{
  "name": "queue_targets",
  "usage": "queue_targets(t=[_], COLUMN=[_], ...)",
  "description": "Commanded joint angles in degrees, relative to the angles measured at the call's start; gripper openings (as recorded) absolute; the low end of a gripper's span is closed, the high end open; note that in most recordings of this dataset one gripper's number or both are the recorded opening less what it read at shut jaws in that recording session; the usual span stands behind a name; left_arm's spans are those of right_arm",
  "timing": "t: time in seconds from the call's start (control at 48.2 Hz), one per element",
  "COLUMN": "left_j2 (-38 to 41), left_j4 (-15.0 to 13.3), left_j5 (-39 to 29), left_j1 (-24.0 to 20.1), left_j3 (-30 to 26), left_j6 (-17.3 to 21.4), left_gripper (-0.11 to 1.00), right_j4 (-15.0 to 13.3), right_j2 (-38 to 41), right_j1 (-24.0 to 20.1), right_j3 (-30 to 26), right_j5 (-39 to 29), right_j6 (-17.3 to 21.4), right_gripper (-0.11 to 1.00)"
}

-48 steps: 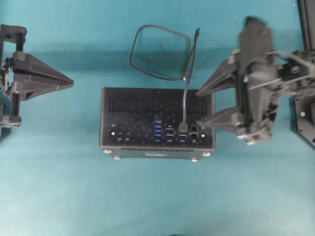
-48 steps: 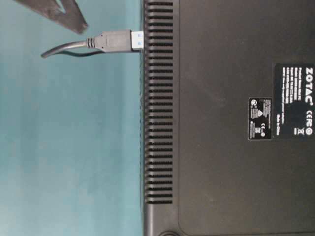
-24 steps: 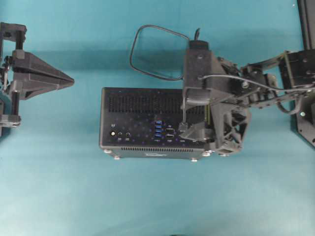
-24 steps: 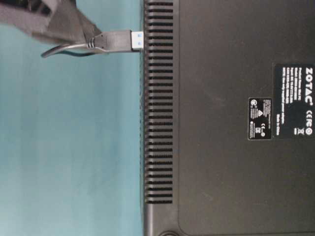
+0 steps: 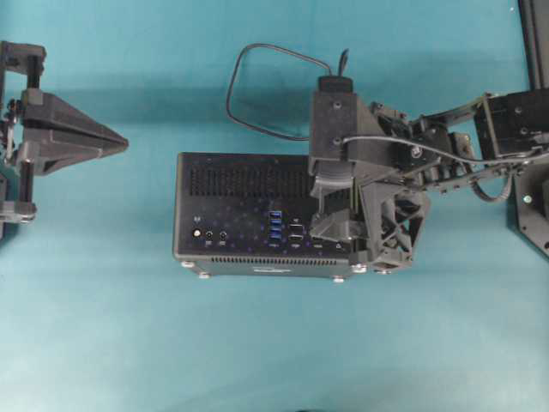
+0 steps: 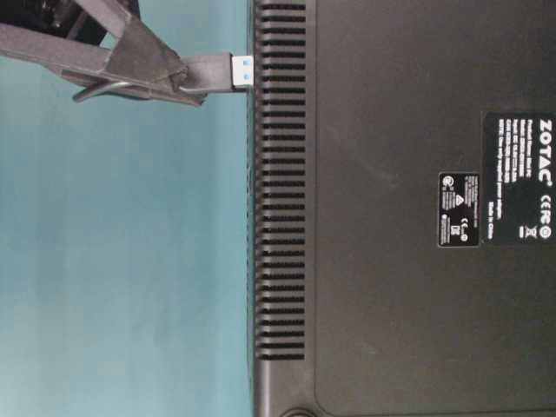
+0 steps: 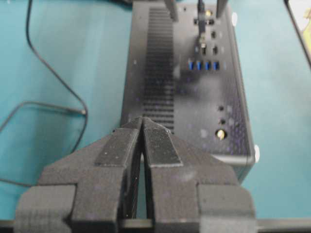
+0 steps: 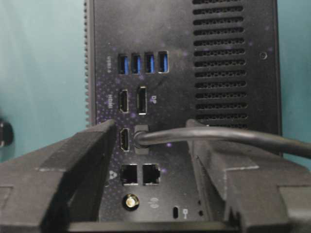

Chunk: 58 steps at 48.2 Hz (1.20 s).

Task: Insert the USB into the PC box with both arms.
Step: 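Lower the right gripper and close it on the USB plug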

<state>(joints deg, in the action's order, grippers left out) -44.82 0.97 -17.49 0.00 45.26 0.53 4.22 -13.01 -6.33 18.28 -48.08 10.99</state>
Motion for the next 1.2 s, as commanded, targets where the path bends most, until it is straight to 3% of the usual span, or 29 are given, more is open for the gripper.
queue_targets(t=[0.0, 0.291, 0.623, 0.831, 1.184], left_j2=[-0.5, -1.7, -1.5, -1.5, -1.4], left_j4=[0.1, 0.2, 0.2, 0.2, 0.1], left_j5=[0.4, 0.3, 0.4, 0.5, 0.6], left_j1=[-0.1, -0.1, -0.1, -0.1, -0.1], left_j3=[-0.5, -0.1, -0.1, -0.3, -0.2], left_j6=[-0.1, -0.1, -0.1, -0.2, -0.6], left_gripper=[0.08, 0.08, 0.08, 0.08, 0.07], right_j4=[-0.1, -0.1, -0.1, -0.2, -7.0], right_j2=[-0.4, 0.1, 0.1, -0.2, 1.8], right_j1=[-0.2, -0.3, -0.9, -1.0, -1.5], right_j3=[-1.2, -1.1, -1.1, -1.9, -6.9], right_j5=[0.1, 0.1, -0.3, -0.4, -0.3], right_j6=[0.6, 0.4, 0.3, 0.4, 0.6], right_gripper=[0.61, 0.55, 0.19, 0.11, 0.10])
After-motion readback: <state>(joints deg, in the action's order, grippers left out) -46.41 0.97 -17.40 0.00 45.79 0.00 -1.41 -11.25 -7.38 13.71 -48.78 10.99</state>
